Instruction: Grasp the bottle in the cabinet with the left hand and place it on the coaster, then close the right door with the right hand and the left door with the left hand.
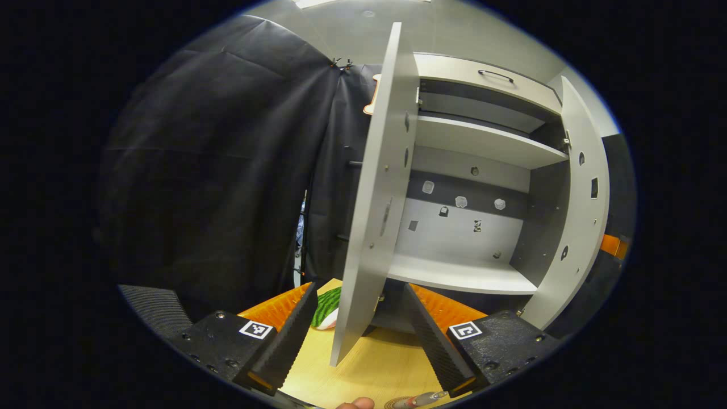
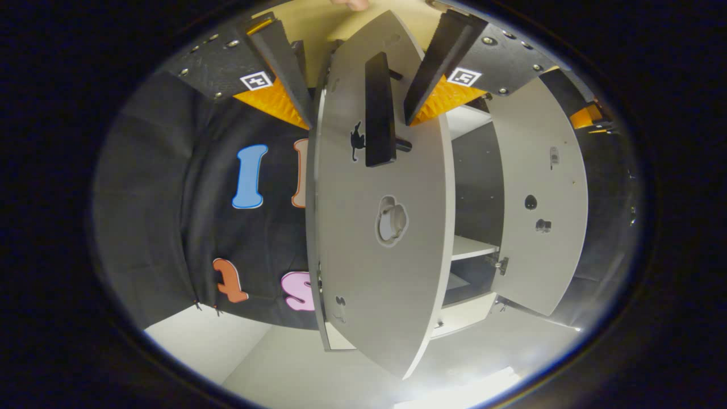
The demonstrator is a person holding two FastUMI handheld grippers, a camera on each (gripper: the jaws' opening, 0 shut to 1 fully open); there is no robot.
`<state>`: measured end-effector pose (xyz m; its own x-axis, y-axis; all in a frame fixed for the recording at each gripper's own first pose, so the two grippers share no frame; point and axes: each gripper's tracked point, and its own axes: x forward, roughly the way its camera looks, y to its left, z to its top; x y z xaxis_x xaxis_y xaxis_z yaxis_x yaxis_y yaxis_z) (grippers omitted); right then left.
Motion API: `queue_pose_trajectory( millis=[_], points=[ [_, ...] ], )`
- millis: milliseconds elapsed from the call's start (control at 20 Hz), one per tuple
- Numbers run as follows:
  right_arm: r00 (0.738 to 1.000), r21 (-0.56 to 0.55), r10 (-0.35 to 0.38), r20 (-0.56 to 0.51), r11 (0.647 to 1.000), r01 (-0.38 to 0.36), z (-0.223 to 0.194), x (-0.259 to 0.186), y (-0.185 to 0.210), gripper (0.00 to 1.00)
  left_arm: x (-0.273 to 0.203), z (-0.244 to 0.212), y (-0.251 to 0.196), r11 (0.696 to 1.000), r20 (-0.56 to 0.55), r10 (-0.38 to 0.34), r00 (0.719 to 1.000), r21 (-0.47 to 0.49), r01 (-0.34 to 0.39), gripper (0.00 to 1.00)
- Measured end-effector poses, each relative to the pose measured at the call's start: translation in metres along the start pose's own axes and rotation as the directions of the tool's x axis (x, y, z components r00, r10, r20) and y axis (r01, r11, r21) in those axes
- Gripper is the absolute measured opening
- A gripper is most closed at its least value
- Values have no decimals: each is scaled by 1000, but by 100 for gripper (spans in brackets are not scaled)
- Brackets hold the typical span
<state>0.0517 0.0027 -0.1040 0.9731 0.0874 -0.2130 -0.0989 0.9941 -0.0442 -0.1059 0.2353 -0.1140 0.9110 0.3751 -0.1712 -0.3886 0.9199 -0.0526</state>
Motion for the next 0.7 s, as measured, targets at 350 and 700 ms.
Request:
queue_pose_trajectory(
  millis=[350,700],
  points=[
    [996,22,86,-29,996,-85,-10,19,42,93,9,0,17,999,-4,39,999,-19,-40,97],
    [991,27,124,-40,992,-123,-16,28,68,93,19,2,34,997,-3,70,998,-22,-70,97]
  ],
)
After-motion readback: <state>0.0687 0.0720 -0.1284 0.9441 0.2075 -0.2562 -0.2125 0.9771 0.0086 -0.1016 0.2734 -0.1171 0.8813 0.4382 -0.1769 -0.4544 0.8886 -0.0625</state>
